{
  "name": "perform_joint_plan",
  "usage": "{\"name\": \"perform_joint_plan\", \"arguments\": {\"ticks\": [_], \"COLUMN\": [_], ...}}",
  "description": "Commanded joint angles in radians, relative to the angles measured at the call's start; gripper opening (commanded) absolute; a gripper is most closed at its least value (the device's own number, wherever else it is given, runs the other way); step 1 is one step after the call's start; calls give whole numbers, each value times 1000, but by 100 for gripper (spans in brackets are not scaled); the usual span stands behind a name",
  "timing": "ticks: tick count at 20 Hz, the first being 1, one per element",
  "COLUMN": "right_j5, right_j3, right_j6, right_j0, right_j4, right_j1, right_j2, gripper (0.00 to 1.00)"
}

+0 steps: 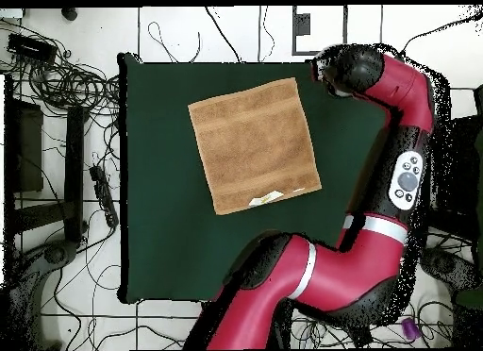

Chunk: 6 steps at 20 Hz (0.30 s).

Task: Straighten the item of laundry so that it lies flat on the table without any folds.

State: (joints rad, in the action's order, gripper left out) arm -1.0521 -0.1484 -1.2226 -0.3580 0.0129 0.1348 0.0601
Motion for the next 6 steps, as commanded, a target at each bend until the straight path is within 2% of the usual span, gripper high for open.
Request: {"name": "perform_joint_plan", "arguments": {"ticks": [1, 6], "right_j5": [-202, -219], "right_j3": [-28, -12], "right_j6": [351, 364], "right_j0": [21, 23], "right_j4": [-36, -51], "right_j1": [-114, -121], "right_j2": [11, 25], "gripper": [100, 100]}}
